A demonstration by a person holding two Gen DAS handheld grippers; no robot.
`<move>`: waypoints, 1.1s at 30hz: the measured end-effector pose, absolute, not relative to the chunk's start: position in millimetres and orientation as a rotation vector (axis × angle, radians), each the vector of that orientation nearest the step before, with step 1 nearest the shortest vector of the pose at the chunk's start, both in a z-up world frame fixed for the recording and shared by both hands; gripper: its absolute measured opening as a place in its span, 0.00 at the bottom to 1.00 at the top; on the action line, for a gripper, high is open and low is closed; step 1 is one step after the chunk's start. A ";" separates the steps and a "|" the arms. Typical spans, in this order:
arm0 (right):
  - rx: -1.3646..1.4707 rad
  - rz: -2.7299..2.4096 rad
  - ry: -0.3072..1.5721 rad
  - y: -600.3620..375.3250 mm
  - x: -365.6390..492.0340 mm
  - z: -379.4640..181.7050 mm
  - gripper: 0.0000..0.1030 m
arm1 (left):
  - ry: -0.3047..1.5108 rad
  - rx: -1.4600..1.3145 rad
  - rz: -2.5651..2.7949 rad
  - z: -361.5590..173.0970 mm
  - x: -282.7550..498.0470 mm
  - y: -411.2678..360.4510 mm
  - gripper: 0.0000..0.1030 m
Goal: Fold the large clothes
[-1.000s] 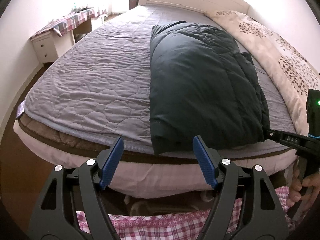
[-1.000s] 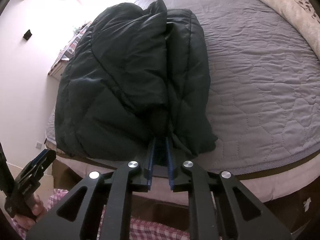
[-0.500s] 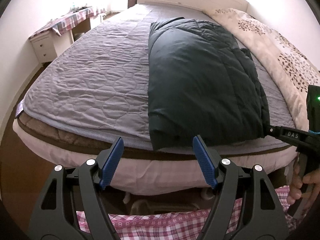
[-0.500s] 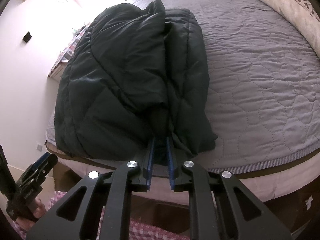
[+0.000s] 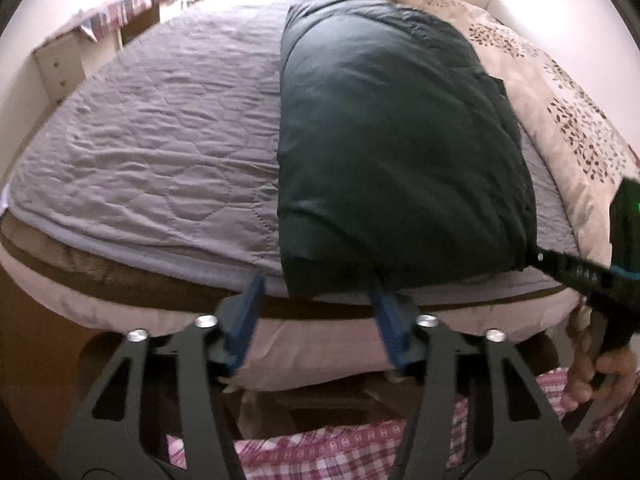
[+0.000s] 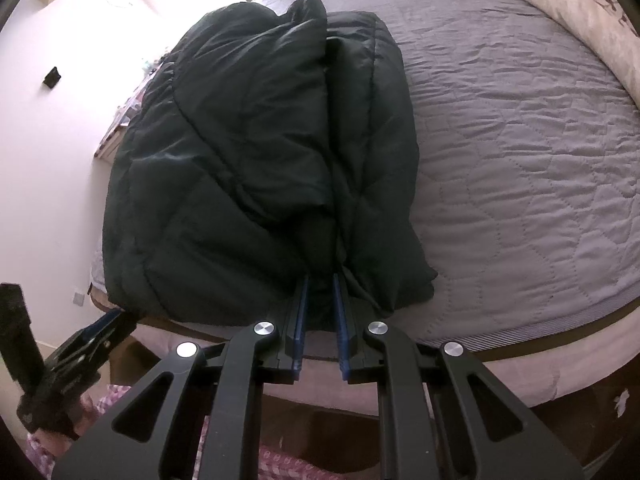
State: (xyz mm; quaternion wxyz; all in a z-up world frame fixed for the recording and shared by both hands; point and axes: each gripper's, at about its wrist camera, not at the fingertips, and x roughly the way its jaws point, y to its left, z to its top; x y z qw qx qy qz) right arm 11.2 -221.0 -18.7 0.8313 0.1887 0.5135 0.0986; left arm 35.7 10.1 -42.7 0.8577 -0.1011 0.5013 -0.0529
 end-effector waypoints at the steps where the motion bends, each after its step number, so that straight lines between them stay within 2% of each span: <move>1: 0.403 0.206 1.088 -220.6 11.4 -20.0 0.15 | 1.060 -0.231 -0.116 -44.9 40.5 12.9 0.42; 3: 0.407 0.199 1.084 -219.7 11.3 -22.0 0.15 | 1.067 -0.269 -0.126 -48.0 52.0 18.8 0.33; 6: 0.403 0.189 1.076 -218.5 12.6 -24.3 0.15 | 1.068 -0.286 -0.142 -48.1 66.6 21.0 0.31; 12: 0.403 0.178 1.051 -209.2 14.1 -25.2 0.15 | 1.041 -0.287 -0.141 -43.7 86.2 26.8 0.30; 18: 0.356 0.155 1.054 -197.1 25.0 -23.6 0.15 | 1.071 -0.265 -0.157 -46.5 96.0 26.4 0.30; 33: 0.453 0.135 1.112 -214.9 41.1 -28.7 0.15 | 1.161 -0.202 -0.163 -46.1 132.9 15.9 0.30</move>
